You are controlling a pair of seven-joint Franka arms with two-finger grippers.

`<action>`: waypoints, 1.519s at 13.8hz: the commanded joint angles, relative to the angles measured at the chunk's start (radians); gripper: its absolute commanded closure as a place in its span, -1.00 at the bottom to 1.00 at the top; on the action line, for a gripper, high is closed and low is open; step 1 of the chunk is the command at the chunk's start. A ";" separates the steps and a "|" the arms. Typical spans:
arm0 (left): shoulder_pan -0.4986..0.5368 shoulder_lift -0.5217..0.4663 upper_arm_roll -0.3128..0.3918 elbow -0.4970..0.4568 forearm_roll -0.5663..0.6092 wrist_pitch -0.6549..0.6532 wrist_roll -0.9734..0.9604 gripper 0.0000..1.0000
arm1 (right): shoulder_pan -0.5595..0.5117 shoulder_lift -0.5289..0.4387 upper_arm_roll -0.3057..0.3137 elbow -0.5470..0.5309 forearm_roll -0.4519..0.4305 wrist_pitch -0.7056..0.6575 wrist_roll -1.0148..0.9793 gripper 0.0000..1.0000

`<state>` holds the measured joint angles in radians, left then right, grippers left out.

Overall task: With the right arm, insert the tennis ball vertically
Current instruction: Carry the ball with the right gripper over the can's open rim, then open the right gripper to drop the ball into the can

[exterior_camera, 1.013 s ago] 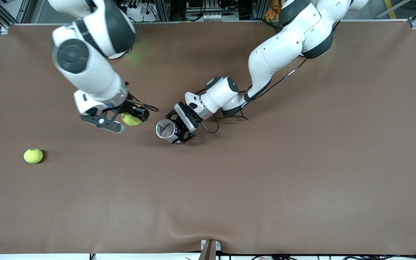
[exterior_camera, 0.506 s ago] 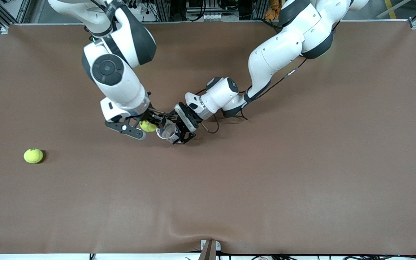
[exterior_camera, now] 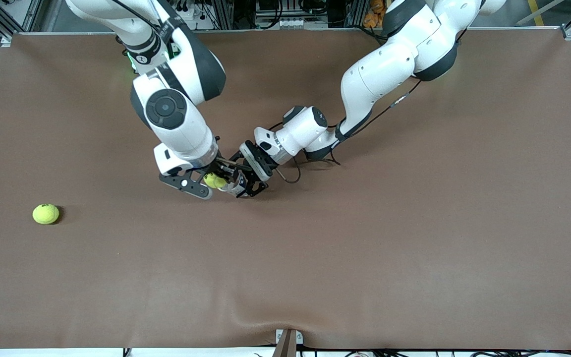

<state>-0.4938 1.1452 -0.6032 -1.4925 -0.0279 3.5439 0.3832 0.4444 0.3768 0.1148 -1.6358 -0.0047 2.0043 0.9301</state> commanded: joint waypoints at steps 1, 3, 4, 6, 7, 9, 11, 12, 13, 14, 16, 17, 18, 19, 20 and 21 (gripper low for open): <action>-0.019 0.015 0.008 0.021 -0.018 0.010 -0.006 -0.57 | 0.028 0.034 -0.009 0.019 -0.018 0.022 0.024 1.00; -0.019 0.015 0.008 0.021 -0.018 0.010 -0.004 -0.57 | 0.033 0.037 -0.009 0.019 -0.018 0.024 0.023 1.00; -0.019 0.015 0.008 0.021 -0.018 0.010 -0.004 -0.57 | 0.031 0.037 -0.009 0.019 -0.018 0.021 0.023 1.00; -0.019 0.015 0.008 0.021 -0.018 0.010 -0.004 -0.57 | 0.025 0.037 -0.009 0.019 -0.017 0.016 0.018 0.92; -0.019 0.015 0.008 0.021 -0.020 0.010 -0.006 -0.57 | 0.022 0.037 -0.009 0.019 -0.017 0.014 0.013 0.36; -0.019 0.015 0.008 0.021 -0.020 0.010 -0.004 -0.57 | 0.019 0.036 -0.011 0.017 -0.015 0.013 0.016 -0.33; -0.019 0.015 0.008 0.021 -0.020 0.010 -0.006 -0.57 | 0.019 0.036 -0.011 0.017 -0.015 0.010 0.019 -0.76; -0.019 0.015 0.008 0.021 -0.020 0.010 -0.006 -0.57 | 0.017 0.034 -0.012 0.017 -0.015 0.002 0.018 -0.97; -0.019 0.015 0.008 0.021 -0.020 0.010 -0.006 -0.57 | 0.016 0.034 -0.012 0.017 -0.015 0.001 0.015 -0.98; -0.019 0.015 0.008 0.021 -0.020 0.010 -0.006 -0.57 | 0.016 0.033 -0.012 0.017 -0.015 0.001 0.016 -1.00; -0.019 0.015 0.008 0.021 -0.020 0.010 -0.006 -0.57 | 0.016 0.031 -0.014 0.017 -0.015 -0.001 0.013 -1.00; -0.019 0.015 0.008 0.021 -0.020 0.010 -0.006 -0.57 | 0.014 0.028 -0.015 0.019 -0.015 -0.007 0.010 -1.00; -0.019 0.015 0.008 0.021 -0.020 0.010 -0.004 -0.57 | 0.005 0.024 -0.017 0.023 -0.015 -0.016 0.009 -1.00; -0.019 0.015 0.008 0.021 -0.018 0.010 -0.006 -0.59 | -0.009 0.019 -0.015 0.037 -0.014 -0.038 0.006 -1.00; -0.019 0.015 0.008 0.021 -0.018 0.010 -0.006 -0.59 | -0.022 0.014 -0.014 0.056 -0.008 -0.073 -0.006 -1.00; -0.019 0.015 0.008 0.021 -0.018 0.010 -0.006 -0.60 | -0.033 0.010 -0.014 0.068 -0.003 -0.106 -0.037 -1.00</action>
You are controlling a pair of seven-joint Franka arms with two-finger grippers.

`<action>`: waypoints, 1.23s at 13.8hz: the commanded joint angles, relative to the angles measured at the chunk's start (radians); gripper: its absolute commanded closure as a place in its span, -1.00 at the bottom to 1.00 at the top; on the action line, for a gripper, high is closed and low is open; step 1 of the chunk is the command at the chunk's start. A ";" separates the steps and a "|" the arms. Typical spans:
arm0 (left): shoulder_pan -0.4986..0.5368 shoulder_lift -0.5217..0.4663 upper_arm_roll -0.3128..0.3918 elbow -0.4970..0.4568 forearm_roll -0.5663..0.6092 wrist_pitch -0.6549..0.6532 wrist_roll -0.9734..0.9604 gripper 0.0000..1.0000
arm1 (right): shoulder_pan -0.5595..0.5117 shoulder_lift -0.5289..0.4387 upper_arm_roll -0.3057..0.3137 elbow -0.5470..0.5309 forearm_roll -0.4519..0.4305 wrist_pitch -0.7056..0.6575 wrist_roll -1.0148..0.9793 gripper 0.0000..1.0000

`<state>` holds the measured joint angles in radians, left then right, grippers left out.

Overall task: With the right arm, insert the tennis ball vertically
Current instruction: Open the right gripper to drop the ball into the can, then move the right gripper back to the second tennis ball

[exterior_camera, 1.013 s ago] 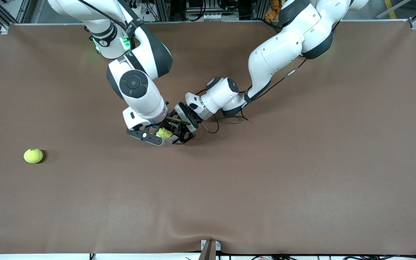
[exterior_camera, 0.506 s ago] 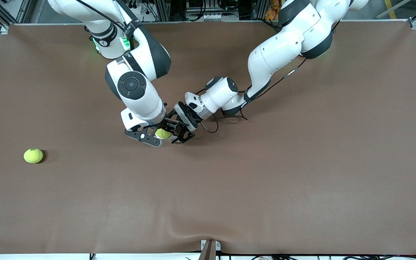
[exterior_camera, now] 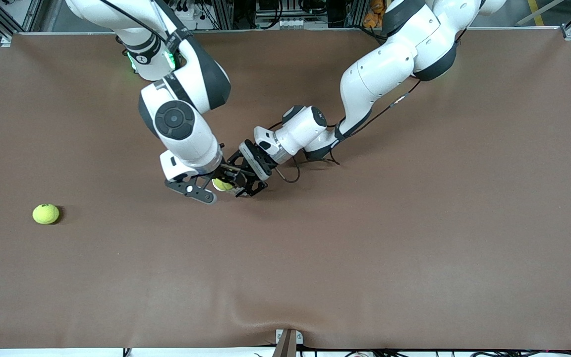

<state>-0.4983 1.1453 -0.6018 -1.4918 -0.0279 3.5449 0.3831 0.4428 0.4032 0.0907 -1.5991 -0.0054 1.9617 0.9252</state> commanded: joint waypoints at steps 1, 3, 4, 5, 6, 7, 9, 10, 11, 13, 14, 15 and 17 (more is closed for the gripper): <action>-0.014 0.014 0.007 0.021 -0.018 0.009 -0.006 -0.61 | -0.036 -0.020 0.009 0.031 -0.002 -0.082 -0.057 -1.00; -0.014 0.014 0.007 0.021 -0.018 0.009 -0.004 -0.61 | -0.053 -0.020 0.009 0.028 -0.002 -0.090 -0.089 -1.00; -0.014 0.013 0.007 0.021 -0.018 0.009 -0.006 -0.61 | -0.052 -0.018 0.009 0.027 -0.005 -0.090 -0.092 -1.00; -0.014 0.013 0.007 0.021 -0.018 0.009 -0.006 -0.61 | -0.052 -0.015 0.009 0.024 -0.011 -0.087 -0.092 -1.00; -0.014 0.013 0.007 0.021 -0.018 0.009 -0.006 -0.61 | -0.052 -0.011 0.009 0.021 -0.014 -0.084 -0.092 -1.00; -0.014 0.014 0.007 0.022 -0.018 0.009 -0.006 -0.61 | -0.047 -0.009 0.009 0.012 -0.016 -0.081 -0.092 -1.00; -0.014 0.014 0.007 0.021 -0.018 0.009 -0.006 -0.61 | -0.030 -0.006 0.009 -0.025 -0.034 -0.052 -0.092 -1.00; -0.014 0.013 0.007 0.021 -0.018 0.009 -0.006 -0.61 | -0.024 -0.004 0.009 -0.041 -0.050 -0.037 -0.092 -1.00; -0.014 0.013 0.007 0.022 -0.018 0.009 -0.006 -0.61 | -0.024 -0.004 0.009 -0.044 -0.050 -0.030 -0.092 -1.00; -0.014 0.013 0.007 0.021 -0.018 0.009 -0.006 -0.61 | -0.036 -0.007 0.010 -0.039 -0.048 -0.036 -0.097 -1.00; -0.014 0.013 0.007 0.021 -0.018 0.009 -0.006 -0.61 | -0.053 -0.018 0.011 -0.036 -0.041 -0.043 -0.123 -1.00; -0.014 0.013 0.007 0.022 -0.018 0.009 -0.006 -0.61 | -0.088 -0.039 0.015 -0.032 -0.025 -0.078 -0.197 -1.00; -0.014 0.013 0.007 0.022 -0.018 0.009 -0.006 -0.61 | -0.162 -0.081 0.012 -0.013 0.030 -0.177 -0.340 -1.00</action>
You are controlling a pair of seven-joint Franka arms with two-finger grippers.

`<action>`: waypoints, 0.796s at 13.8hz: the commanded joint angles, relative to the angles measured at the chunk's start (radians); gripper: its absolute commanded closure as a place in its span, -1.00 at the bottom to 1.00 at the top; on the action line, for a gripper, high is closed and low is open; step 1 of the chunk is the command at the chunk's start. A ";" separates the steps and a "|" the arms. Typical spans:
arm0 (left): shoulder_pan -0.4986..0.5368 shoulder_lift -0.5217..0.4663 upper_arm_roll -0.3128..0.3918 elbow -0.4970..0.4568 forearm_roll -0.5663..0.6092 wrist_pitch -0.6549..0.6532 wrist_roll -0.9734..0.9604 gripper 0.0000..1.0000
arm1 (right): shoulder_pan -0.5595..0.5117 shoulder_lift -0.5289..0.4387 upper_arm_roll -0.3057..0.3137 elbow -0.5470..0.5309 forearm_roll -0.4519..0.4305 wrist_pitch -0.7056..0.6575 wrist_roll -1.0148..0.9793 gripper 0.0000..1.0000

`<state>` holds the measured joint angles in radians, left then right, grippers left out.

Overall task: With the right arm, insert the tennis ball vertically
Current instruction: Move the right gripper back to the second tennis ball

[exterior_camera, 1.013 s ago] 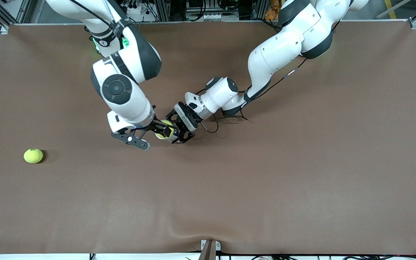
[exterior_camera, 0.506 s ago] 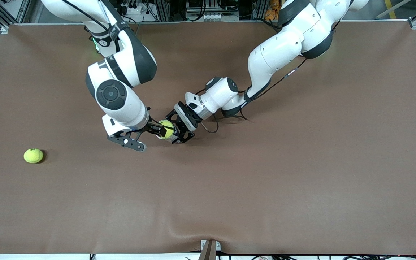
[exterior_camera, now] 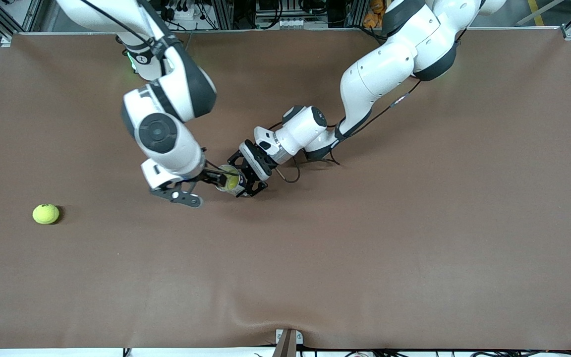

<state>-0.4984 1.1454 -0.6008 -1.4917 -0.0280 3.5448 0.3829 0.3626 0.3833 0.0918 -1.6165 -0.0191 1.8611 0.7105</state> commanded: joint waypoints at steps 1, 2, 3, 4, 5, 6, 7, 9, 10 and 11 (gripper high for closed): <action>-0.014 0.013 0.006 0.021 -0.018 0.009 -0.006 -0.61 | -0.117 -0.082 0.009 0.004 0.045 -0.109 -0.188 -1.00; -0.014 0.013 0.006 0.021 -0.018 0.009 -0.006 -0.61 | -0.152 -0.099 0.008 0.004 0.045 -0.129 -0.238 -1.00; -0.014 0.013 0.006 0.021 -0.018 0.009 -0.004 -0.61 | -0.196 -0.115 0.008 0.004 0.045 -0.143 -0.299 -1.00; -0.014 0.013 0.006 0.022 -0.018 0.009 -0.004 -0.61 | -0.253 -0.125 0.008 0.004 0.045 -0.148 -0.383 -1.00; -0.014 0.013 0.006 0.022 -0.018 0.009 -0.006 -0.61 | -0.307 -0.130 0.008 0.004 0.045 -0.161 -0.475 -1.00; -0.014 0.013 0.006 0.022 -0.018 0.009 -0.004 -0.61 | -0.364 -0.135 0.008 0.004 0.045 -0.166 -0.561 -1.00; -0.014 0.013 0.006 0.021 -0.018 0.009 -0.006 -0.61 | -0.419 -0.135 0.008 0.006 0.044 -0.168 -0.633 -1.00; -0.014 0.011 0.006 0.021 -0.020 0.009 -0.006 -0.61 | -0.519 -0.129 0.006 0.010 0.033 -0.161 -0.782 -1.00; -0.014 0.011 0.006 0.021 -0.020 0.009 -0.006 -0.61 | -0.566 -0.123 0.006 0.010 0.025 -0.158 -0.845 -1.00; -0.014 0.011 0.006 0.021 -0.020 0.009 -0.006 -0.61 | -0.605 -0.116 0.005 0.010 0.005 -0.154 -0.885 -1.00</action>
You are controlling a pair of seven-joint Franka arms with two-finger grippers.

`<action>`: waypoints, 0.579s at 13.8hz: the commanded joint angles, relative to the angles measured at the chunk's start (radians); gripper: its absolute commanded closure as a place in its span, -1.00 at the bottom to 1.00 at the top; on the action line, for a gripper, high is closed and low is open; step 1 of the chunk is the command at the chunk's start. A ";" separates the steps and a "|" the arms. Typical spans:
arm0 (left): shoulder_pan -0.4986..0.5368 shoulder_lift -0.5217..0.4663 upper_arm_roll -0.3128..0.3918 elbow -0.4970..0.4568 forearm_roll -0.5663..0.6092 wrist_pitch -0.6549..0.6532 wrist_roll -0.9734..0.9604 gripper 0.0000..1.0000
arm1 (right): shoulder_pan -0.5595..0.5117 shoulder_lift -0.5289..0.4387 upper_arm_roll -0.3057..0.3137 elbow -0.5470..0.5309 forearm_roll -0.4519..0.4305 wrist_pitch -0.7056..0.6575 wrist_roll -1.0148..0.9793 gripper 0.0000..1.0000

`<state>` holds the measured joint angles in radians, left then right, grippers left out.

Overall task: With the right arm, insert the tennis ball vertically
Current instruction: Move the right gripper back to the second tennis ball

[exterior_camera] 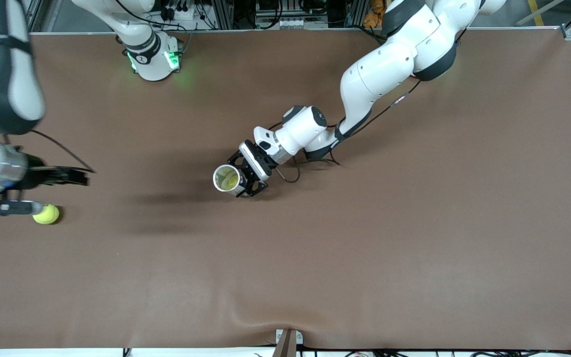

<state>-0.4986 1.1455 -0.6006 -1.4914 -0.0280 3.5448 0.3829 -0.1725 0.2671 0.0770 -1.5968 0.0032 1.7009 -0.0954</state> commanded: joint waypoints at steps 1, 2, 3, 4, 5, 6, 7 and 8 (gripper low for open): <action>-0.014 0.010 0.005 0.020 -0.020 0.008 -0.006 -0.61 | -0.099 0.004 0.021 -0.011 -0.060 0.035 -0.104 -1.00; -0.015 0.008 0.005 0.022 -0.021 0.009 -0.006 -0.61 | -0.117 0.020 0.021 -0.011 -0.113 0.069 -0.134 -1.00; -0.024 0.007 0.005 0.022 -0.033 0.008 -0.004 -0.61 | -0.133 0.036 0.021 -0.012 -0.155 0.101 -0.162 -1.00; -0.024 0.010 0.005 0.022 -0.035 0.008 -0.004 -0.61 | -0.157 0.055 0.021 -0.018 -0.167 0.138 -0.185 -1.00; -0.024 0.011 0.007 0.022 -0.035 0.008 -0.004 -0.61 | -0.192 0.076 0.021 -0.022 -0.166 0.170 -0.225 -1.00; -0.024 0.011 0.007 0.022 -0.035 0.006 -0.004 -0.61 | -0.220 0.102 0.021 -0.023 -0.164 0.201 -0.277 -1.00; -0.024 0.007 0.007 0.020 -0.035 0.008 -0.004 -0.62 | -0.251 0.127 0.023 -0.032 -0.161 0.248 -0.326 -1.00; -0.024 0.005 0.008 0.017 -0.033 0.006 -0.006 -0.64 | -0.278 0.144 0.023 -0.057 -0.161 0.317 -0.372 -1.00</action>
<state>-0.5027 1.1455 -0.6004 -1.4898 -0.0351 3.5450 0.3830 -0.3844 0.3742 0.0766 -1.6320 -0.1389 1.9355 -0.3859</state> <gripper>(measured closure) 0.189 0.000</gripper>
